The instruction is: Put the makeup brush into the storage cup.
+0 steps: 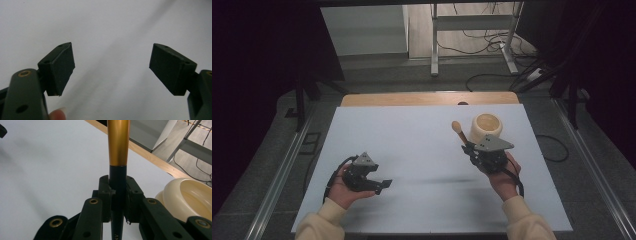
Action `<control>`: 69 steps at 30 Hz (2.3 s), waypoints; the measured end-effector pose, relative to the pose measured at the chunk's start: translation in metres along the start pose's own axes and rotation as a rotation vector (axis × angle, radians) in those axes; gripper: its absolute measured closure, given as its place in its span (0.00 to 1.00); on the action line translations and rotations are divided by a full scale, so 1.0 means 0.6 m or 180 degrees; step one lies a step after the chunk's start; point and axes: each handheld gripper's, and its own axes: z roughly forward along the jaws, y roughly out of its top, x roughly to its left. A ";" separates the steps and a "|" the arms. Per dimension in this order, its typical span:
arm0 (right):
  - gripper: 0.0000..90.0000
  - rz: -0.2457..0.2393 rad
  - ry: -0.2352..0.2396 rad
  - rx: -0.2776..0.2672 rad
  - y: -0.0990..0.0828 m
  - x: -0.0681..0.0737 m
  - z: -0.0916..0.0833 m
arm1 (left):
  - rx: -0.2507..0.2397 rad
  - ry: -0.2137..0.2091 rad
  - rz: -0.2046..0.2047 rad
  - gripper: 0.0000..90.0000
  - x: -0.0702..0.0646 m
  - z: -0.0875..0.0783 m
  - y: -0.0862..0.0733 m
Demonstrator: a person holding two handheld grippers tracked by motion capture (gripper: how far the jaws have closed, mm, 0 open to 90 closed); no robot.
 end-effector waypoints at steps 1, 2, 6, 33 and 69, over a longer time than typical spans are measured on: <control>0.88 0.0007 0.0000 -0.0004 0.000 -0.001 0.000 | -0.0001 0.0000 -0.0001 0.23 0.000 0.000 0.000; 0.88 0.0016 0.0005 -0.0011 0.000 -0.001 0.000 | 0.0000 -0.0001 -0.0002 0.23 0.000 0.000 0.000; 0.88 0.0072 0.0023 -0.0040 0.001 -0.005 0.000 | -0.0003 0.0000 -0.0003 0.23 0.000 0.000 0.000; 0.88 0.0428 0.0096 -0.0231 0.005 -0.026 -0.003 | 0.0005 0.0001 -0.0007 0.23 0.001 0.001 -0.001; 0.88 0.0743 0.0086 -0.0686 0.042 -0.087 -0.009 | -0.0064 0.0034 -0.0076 0.23 0.001 -0.010 -0.011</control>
